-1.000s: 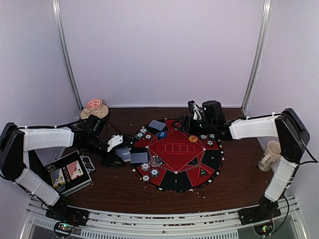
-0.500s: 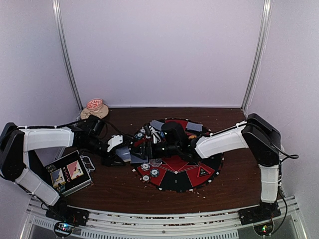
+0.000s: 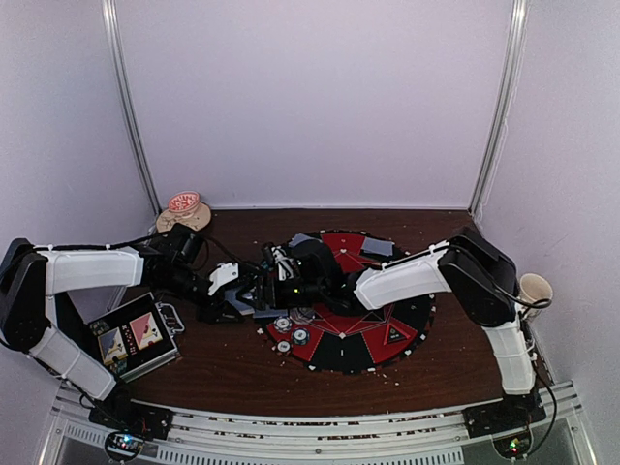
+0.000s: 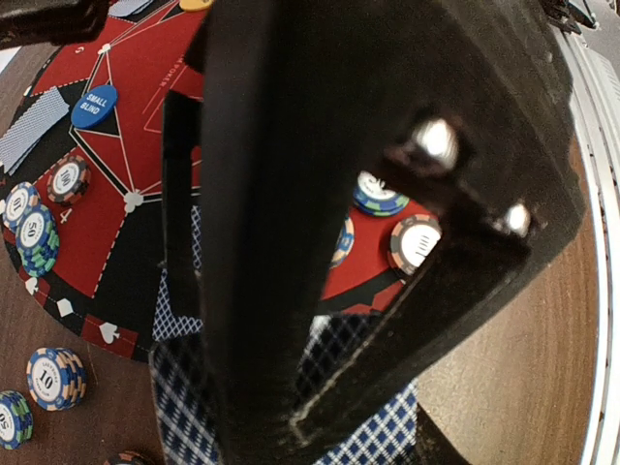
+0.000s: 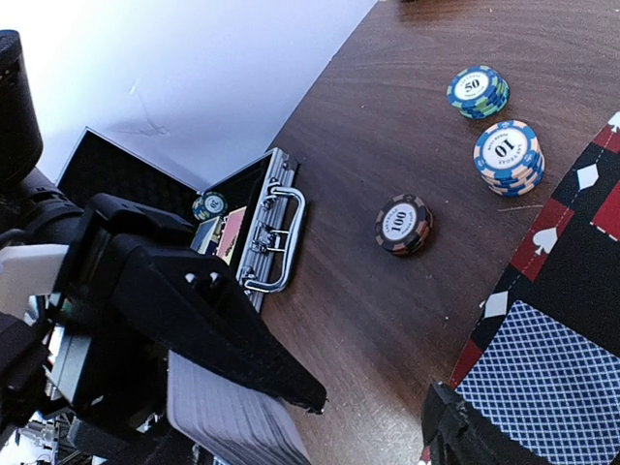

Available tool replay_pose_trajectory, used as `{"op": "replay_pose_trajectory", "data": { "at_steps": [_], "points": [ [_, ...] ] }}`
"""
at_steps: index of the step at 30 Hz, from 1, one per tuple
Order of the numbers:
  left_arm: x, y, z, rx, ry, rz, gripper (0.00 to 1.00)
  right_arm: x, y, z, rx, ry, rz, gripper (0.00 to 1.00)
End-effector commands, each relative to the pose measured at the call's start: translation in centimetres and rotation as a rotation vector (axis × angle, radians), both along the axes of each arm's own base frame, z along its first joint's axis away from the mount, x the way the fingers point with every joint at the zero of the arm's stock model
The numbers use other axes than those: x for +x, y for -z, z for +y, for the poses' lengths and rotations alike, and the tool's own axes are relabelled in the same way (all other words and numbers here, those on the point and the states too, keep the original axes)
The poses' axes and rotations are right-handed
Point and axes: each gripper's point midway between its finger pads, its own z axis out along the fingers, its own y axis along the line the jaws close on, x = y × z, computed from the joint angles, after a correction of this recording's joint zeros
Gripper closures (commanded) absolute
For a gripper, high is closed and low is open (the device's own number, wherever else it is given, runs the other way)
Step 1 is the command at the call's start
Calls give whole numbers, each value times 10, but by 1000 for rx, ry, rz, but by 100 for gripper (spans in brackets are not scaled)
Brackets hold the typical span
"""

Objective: Distribute texas hold em gaming equipment
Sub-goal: Pick up the poker card from the face-down deck piles.

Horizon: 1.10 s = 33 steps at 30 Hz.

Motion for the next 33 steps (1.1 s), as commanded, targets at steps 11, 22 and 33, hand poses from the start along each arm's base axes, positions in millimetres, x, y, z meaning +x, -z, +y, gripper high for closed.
{"op": "replay_pose_trajectory", "data": {
  "at_steps": [11, 22, 33],
  "points": [
    [1, -6, -3, -24, 16, -23, 55, 10, 1, -13, -72, 83, -39, 48],
    [1, -7, -2, -25, 14, -23, 55, 12, -27, -29, -69, 107, -86, 66],
    [1, -6, -3, -22, 14, -23, 55, -8, -41, -16, 34, 0, -48, 86]
  ]
}}
